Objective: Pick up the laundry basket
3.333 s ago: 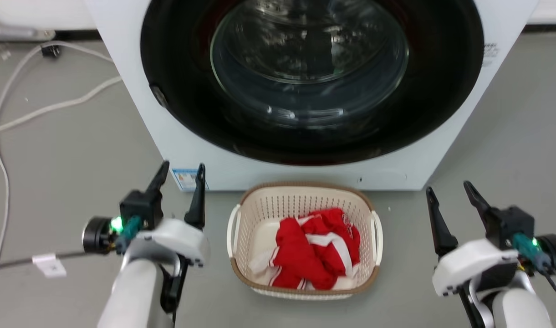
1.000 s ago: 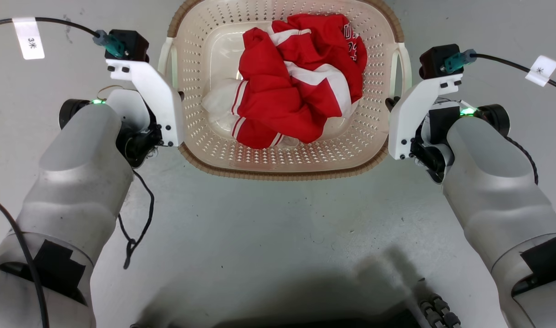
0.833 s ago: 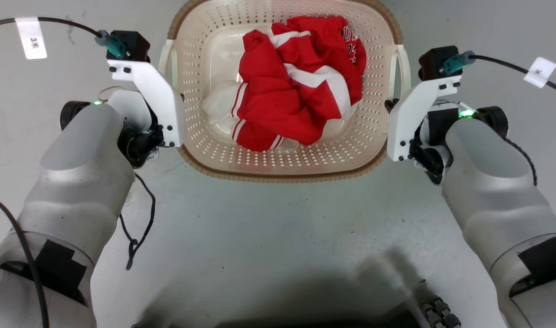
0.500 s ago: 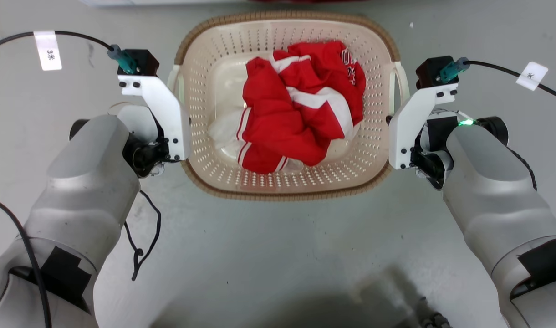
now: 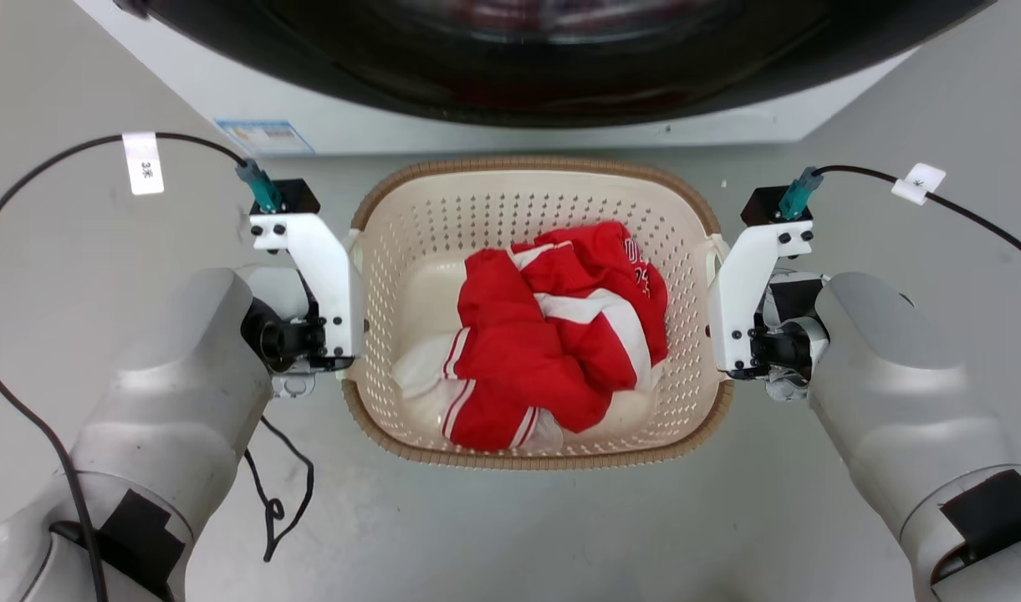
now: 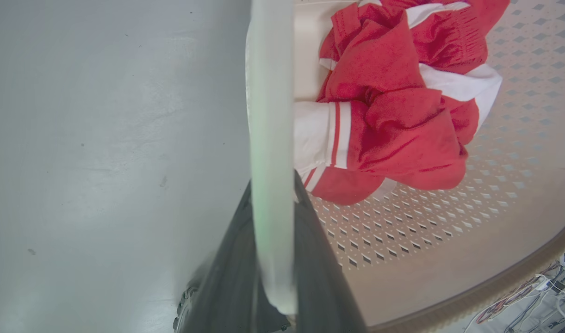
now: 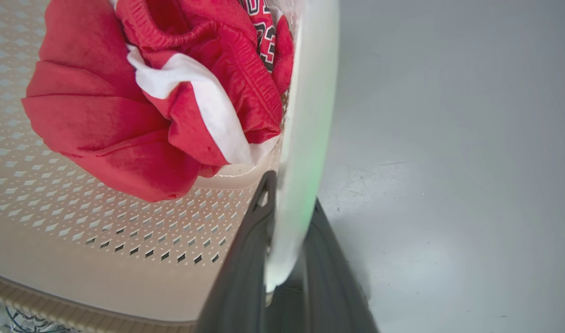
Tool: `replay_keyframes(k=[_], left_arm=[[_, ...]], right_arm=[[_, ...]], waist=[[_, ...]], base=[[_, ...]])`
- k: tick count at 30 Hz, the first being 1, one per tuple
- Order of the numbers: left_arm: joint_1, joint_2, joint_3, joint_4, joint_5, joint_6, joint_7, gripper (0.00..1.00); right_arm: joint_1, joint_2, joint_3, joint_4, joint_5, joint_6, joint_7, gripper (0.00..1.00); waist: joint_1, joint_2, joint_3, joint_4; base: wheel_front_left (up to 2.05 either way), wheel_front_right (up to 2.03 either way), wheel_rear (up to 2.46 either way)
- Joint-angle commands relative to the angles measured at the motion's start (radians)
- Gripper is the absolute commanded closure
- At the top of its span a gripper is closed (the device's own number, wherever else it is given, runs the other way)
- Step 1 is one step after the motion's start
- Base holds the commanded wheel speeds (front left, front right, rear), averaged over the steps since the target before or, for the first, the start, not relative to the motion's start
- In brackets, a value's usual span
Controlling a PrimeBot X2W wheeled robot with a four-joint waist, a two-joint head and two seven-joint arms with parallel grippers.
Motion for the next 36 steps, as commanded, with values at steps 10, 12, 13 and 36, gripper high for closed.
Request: replay_keyframes(k=[10, 12, 13, 36], left_arm=[[0.083, -0.031, -0.041, 0.006, -0.062, -0.012, 0.074, 1.00], [0.094, -0.031, -0.045, 0.013, -0.070, -0.012, 0.090, 1.00], [0.099, -0.031, -0.047, 0.016, -0.075, -0.012, 0.097, 1.00], [0.216, -0.067, -0.080, 0.070, -0.132, -0.012, 0.142, 1.00]], right_arm=[[0.075, 0.022, 0.058, -0.026, 0.088, 0.007, 0.122, 1.00], [0.086, 0.022, 0.067, -0.028, 0.100, 0.007, 0.135, 1.00], [0.093, 0.021, 0.072, -0.028, 0.106, 0.007, 0.143, 1.00], [0.193, 0.021, 0.156, -0.005, 0.155, 0.007, 0.228, 1.00]], waist=[[0.0000, 0.0000, -0.243, 0.009], [0.0000, 0.0000, -0.276, 0.008], [0.0000, 0.0000, -0.292, 0.008], [0.0000, 0.0000, -0.551, 0.003]], base=[[0.00, 0.00, 0.00], [0.00, 0.00, 0.00], [0.00, 0.00, 0.00], [0.00, 0.00, 0.00]])
